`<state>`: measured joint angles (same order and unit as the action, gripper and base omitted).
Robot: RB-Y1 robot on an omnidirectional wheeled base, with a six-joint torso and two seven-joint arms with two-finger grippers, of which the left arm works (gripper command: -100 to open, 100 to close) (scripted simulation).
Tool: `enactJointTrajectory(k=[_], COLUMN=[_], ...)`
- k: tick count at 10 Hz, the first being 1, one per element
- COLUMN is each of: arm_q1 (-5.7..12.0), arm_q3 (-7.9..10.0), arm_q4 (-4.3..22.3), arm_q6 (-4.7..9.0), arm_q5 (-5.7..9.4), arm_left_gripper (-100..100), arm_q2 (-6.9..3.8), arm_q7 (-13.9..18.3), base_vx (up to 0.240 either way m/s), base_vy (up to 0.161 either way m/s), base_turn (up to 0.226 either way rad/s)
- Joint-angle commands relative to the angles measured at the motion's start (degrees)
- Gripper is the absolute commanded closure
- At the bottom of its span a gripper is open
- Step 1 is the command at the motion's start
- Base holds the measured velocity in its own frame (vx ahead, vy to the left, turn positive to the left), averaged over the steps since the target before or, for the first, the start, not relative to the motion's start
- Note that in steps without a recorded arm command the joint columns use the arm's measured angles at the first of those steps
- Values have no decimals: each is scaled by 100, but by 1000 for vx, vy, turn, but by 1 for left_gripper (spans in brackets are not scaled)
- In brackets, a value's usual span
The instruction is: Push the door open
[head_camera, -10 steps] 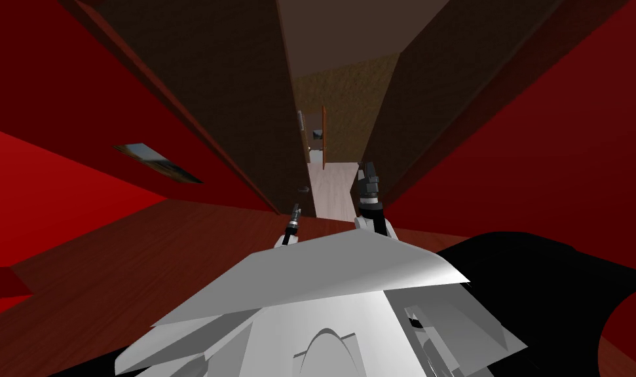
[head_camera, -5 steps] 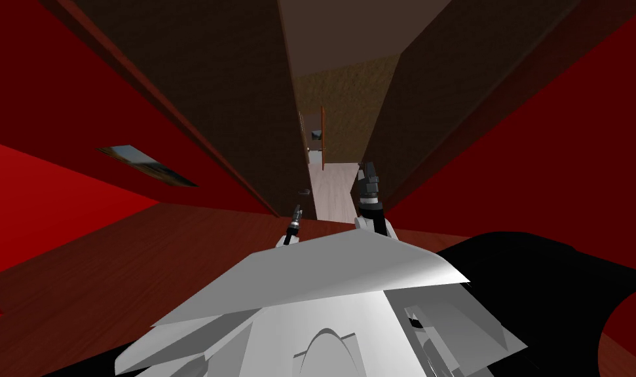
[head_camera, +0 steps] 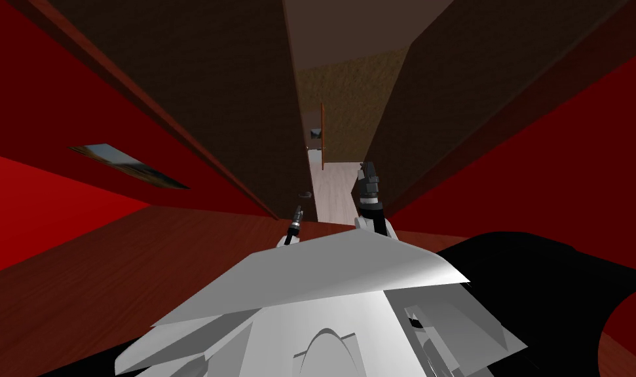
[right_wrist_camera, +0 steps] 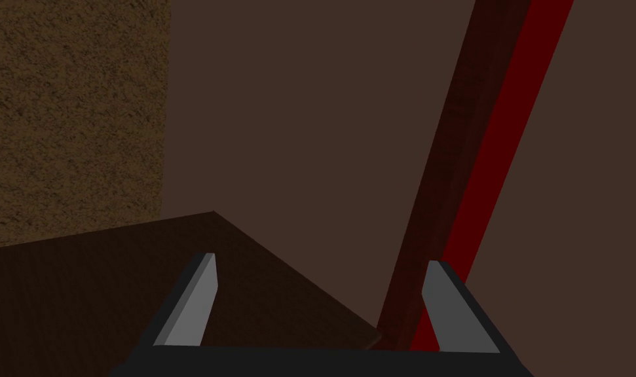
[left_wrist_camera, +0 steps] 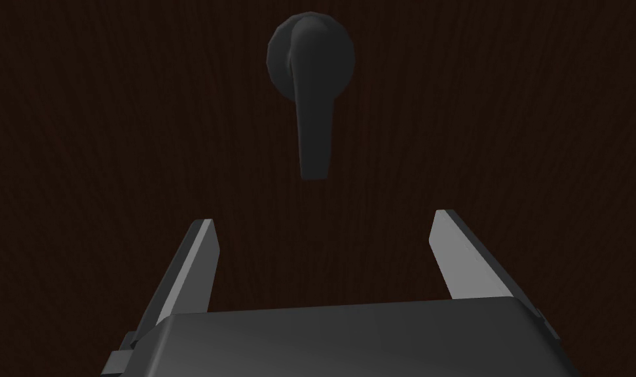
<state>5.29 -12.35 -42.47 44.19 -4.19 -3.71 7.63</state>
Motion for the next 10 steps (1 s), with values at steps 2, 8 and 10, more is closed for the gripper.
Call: enactJointTrajectory(k=[2, 8, 10], arm_q1=[20, 77, 67], arm_q3=[29, 113, 102], arm_q4=[33, 129, 110], arm_q6=[-6, -23, -25], arm_q5=[14, 54, 49], arm_left_gripper=[-100, -100, 100], arm_q2=[-24, 43, 26], arm_q7=[-17, -67, -60], base_vx=[156, 192, 45], base_vy=[-24, -52, -8], base_turn=[-31, -27, 2])
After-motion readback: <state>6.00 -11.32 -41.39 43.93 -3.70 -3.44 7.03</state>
